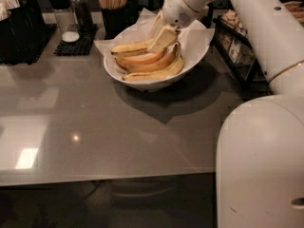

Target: Pick banana from white bowl

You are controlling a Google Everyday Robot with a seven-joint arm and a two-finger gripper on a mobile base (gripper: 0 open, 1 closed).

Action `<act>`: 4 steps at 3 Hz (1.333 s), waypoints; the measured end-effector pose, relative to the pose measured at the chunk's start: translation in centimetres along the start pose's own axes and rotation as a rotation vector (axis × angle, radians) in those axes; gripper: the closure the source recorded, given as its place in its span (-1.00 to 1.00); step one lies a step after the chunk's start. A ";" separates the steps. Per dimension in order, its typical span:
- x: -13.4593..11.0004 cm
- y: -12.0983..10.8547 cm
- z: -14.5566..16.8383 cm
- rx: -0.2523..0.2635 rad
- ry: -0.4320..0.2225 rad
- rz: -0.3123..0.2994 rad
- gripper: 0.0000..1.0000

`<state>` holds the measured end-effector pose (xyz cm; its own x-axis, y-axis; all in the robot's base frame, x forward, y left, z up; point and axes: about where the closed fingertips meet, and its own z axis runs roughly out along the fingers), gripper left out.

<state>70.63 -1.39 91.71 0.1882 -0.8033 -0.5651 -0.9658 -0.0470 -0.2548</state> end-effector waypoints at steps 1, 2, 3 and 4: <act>-1.1 0.8 -2.2 0.026 -0.007 -0.033 1.00; -2.2 2.5 -4.4 0.038 -0.055 -0.075 1.00; -2.7 4.7 -6.3 0.076 -0.172 -0.104 1.00; -2.6 7.4 -8.8 0.152 -0.285 -0.123 1.00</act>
Offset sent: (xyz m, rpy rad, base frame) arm -0.0728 -0.0228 0.0662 0.0992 -0.1146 0.0970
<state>61.45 -4.93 98.22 0.3645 -0.5982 -0.7136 -0.8992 -0.0268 -0.4368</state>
